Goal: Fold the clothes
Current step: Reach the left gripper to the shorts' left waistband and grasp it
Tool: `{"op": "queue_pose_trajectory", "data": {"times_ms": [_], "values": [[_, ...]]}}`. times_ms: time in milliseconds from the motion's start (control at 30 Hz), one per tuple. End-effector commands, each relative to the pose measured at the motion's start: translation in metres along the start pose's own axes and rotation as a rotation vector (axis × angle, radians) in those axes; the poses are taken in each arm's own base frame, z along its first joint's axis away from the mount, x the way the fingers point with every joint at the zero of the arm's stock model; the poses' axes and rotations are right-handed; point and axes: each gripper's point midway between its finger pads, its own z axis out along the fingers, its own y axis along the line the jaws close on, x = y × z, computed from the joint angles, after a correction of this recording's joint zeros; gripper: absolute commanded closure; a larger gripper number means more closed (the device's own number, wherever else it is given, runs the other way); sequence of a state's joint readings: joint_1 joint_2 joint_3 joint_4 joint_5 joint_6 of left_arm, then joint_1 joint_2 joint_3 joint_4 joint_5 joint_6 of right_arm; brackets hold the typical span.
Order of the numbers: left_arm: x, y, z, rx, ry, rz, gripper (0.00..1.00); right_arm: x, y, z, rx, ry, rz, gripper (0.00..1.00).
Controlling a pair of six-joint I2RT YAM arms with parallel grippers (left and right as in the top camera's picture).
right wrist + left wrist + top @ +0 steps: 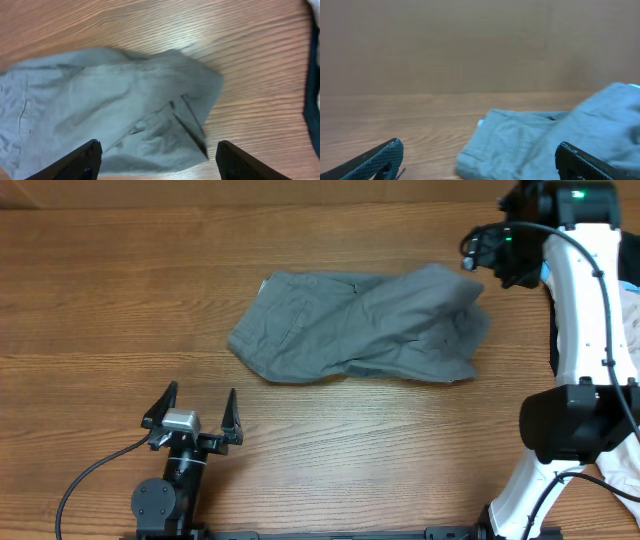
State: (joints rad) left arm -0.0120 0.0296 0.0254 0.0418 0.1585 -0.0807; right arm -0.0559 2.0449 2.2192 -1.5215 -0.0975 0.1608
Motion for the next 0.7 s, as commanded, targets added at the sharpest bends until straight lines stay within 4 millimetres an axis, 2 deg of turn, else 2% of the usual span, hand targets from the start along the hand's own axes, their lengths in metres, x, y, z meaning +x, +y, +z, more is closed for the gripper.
{"op": "queue_pose_trajectory", "data": {"times_ms": [0,167,267,400,500,667], "values": [[-0.039,-0.020,-0.002,0.100,-0.040,-0.021,0.00,-0.006,-0.009,-0.011,-0.024,-0.028,0.036,0.22],[-0.087,-0.024,0.013,0.113,0.021,-0.017,0.00,-0.009,-0.020,-0.012,-0.018,-0.033,0.059,0.21],[-0.111,-0.033,0.039,0.175,0.126,-0.004,0.00,-0.009,-0.020,-0.012,-0.018,-0.033,0.059,0.21],[-0.132,-0.044,0.085,0.267,0.331,-0.044,0.00,-0.009,-0.020,-0.012,-0.018,-0.032,0.059,0.18],[-0.135,-0.044,0.122,0.278,0.508,-0.100,0.00,-0.008,-0.020,-0.012,-0.018,-0.031,0.059,0.17],[-0.117,-0.050,0.183,0.309,0.726,-0.130,0.00,-0.008,-0.020,-0.011,-0.017,-0.030,0.060,0.17]]}}
